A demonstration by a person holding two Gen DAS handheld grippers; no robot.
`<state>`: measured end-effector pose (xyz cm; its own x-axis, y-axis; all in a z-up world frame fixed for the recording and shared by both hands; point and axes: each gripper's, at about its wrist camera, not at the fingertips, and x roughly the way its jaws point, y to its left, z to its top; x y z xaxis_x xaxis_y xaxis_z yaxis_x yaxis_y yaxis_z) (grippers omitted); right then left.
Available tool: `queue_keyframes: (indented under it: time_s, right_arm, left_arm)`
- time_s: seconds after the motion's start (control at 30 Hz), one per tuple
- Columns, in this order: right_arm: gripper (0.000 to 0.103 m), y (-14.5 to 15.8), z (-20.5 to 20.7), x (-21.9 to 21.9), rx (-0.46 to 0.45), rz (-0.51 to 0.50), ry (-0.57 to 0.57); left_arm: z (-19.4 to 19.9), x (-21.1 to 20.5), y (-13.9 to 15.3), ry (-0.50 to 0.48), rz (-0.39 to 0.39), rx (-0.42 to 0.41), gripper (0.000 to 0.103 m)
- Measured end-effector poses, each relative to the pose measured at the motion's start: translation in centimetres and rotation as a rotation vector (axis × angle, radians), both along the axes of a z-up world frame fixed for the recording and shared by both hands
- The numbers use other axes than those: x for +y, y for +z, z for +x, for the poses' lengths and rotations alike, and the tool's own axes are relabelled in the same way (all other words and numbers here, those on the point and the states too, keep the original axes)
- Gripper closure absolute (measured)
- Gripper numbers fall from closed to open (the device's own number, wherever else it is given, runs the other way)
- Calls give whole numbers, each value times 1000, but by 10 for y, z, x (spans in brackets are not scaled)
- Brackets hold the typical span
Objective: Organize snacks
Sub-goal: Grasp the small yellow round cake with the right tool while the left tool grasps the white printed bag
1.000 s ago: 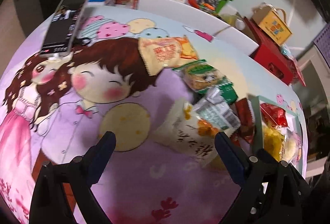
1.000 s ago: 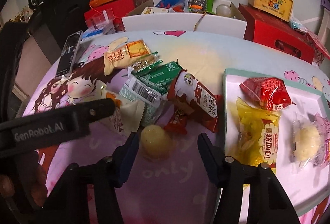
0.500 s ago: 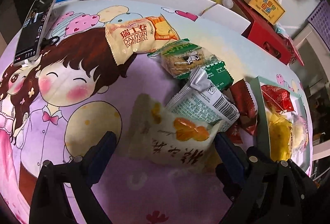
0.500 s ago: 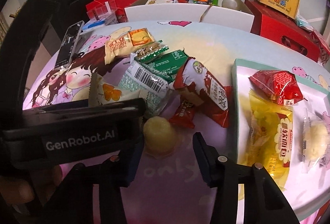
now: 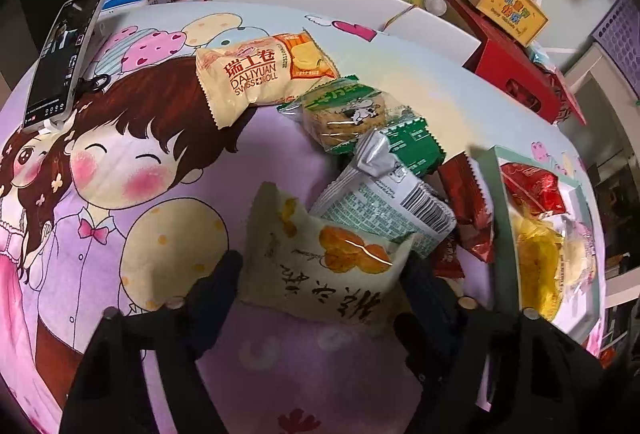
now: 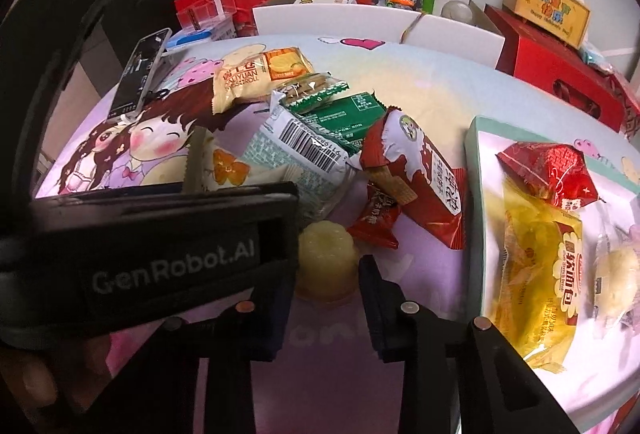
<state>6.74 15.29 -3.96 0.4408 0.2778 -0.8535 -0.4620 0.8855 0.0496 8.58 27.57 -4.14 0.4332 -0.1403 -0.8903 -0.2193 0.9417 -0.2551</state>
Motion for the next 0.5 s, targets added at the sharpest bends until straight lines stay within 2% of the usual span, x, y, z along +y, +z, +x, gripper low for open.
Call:
queue_keyframes:
  time_s: [0.3,0.33,0.37,0.5]
  right_arm:
    - [69,3,-2,-1,-15,-4,-10]
    - [69,4,-2,-1,-17,-3,-11]
    - [69,5,-2,-2,-20,-1,-12]
    - [69,7,-2,-3,-24,2,-15]
  left_arm:
    - [-5,8,4,18,-29,-19,29]
    - [-5,9,5,20,-34,-23,31]
    - [-6,10,5,21,-42,-29,38]
    - [-6,11,7,30,-44,-33,39]
